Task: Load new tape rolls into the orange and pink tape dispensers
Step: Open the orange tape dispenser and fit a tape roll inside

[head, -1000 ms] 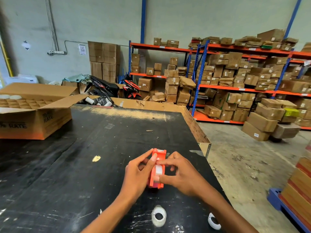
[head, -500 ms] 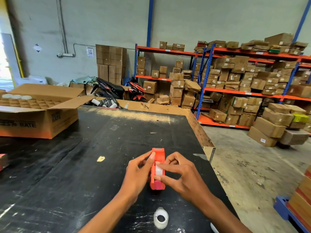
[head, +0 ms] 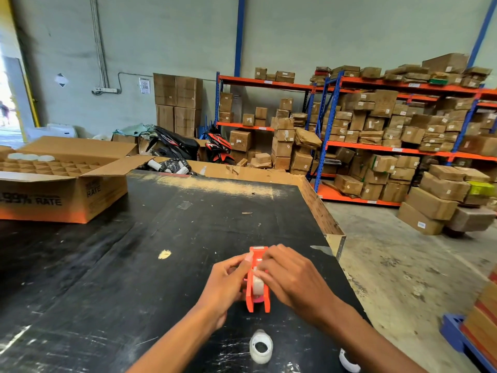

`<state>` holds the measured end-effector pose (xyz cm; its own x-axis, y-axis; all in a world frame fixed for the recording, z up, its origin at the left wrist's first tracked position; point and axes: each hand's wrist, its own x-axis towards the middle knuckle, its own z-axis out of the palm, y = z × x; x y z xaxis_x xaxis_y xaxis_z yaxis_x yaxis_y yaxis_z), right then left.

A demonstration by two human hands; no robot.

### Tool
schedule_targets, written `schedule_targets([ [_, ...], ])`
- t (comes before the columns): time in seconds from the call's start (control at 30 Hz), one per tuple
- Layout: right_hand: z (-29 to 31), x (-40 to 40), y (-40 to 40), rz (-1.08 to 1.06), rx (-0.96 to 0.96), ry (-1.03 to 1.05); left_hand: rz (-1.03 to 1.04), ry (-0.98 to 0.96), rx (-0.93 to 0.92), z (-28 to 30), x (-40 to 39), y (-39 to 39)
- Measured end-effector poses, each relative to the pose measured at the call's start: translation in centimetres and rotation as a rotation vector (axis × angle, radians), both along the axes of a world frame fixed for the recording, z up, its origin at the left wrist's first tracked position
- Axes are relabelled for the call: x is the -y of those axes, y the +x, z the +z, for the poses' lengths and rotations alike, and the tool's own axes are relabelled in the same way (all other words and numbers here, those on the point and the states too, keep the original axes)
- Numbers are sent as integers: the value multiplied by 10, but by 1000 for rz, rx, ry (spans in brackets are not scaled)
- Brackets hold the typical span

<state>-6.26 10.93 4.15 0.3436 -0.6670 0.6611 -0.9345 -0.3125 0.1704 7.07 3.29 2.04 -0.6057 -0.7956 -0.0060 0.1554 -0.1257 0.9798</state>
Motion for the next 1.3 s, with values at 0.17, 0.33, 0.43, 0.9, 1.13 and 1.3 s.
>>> schedule_targets([
  [0.17, 18, 7, -12, -81, 334, 171, -32, -86, 22, -3, -2, 0],
  [0.33, 22, 12, -21, -65, 484, 269, -120, -80, 6, -1, -5, 1],
  [0.43, 23, 15, -22, -56, 542, 307, -150, -113, -16, -1, -7, 3],
  [0.9, 25, 24, -27, -173, 838, 598, -147, -128, -5, -14, -1, 10],
  [1.13, 28, 23, -33, -201, 969, 854, -151, -194, 0, -22, 0, 6],
  [1.3, 16, 18, -37, -236, 1168, 755, -170, -33, 31, -16, -4, -6],
])
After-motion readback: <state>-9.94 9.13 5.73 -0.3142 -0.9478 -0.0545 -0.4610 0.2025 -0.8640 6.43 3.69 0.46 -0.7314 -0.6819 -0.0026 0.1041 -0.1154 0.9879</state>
